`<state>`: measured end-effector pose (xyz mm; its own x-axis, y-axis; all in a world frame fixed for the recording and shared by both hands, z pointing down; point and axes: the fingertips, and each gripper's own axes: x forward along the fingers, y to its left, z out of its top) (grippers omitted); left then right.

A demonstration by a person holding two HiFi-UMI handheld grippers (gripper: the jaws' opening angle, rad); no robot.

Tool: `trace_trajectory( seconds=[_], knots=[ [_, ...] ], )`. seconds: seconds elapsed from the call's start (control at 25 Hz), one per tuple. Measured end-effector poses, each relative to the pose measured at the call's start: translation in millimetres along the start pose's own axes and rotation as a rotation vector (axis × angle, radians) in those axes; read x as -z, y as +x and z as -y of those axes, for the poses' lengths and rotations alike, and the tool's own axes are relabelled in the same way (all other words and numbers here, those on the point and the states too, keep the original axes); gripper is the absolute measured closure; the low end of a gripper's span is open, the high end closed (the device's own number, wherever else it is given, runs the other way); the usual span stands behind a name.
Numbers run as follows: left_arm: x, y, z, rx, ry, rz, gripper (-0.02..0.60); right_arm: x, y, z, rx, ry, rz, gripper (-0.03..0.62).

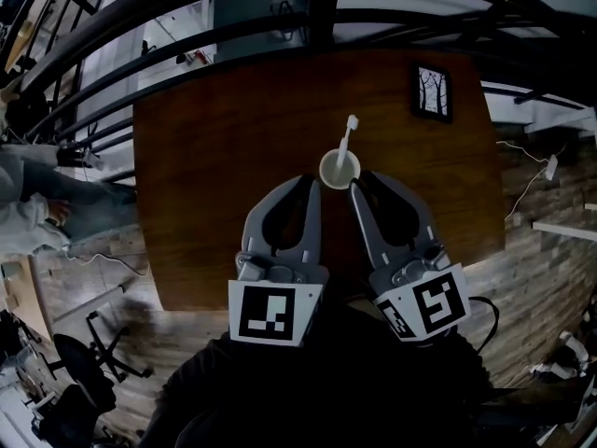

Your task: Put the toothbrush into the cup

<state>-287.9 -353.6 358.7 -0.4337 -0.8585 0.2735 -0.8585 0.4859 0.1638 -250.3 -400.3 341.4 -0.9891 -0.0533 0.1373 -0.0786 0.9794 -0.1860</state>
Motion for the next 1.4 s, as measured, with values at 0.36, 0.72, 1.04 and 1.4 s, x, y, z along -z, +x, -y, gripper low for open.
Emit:
trace_trajectory(
  seconds=[0.36,0.72,1.04,1.4],
  knots=[
    [-39.9,-43.0,25.5,0.091,0.098,0.153,0.574,-46.4,-41.9,-35.8,0.062,-0.092,0.151,0.592],
    [-53.8,-73.4,37.6,0.124,0.121,0.217,0.574,-64.7,-72.6,-49.3,0.133,-0.161,0.193,0.594],
    [-61.6,-81.9,40.1,0.132,0.146,0.248,0.574,-71.7,-78.1,-59.3,0.126,-0.167,0.217,0.594],
    [-66.9,-82.0,42.5,0.138,0.153,0.264,0.574,-77.0,-80.2,-58.9,0.126,-0.178,0.225,0.594]
  ],
)
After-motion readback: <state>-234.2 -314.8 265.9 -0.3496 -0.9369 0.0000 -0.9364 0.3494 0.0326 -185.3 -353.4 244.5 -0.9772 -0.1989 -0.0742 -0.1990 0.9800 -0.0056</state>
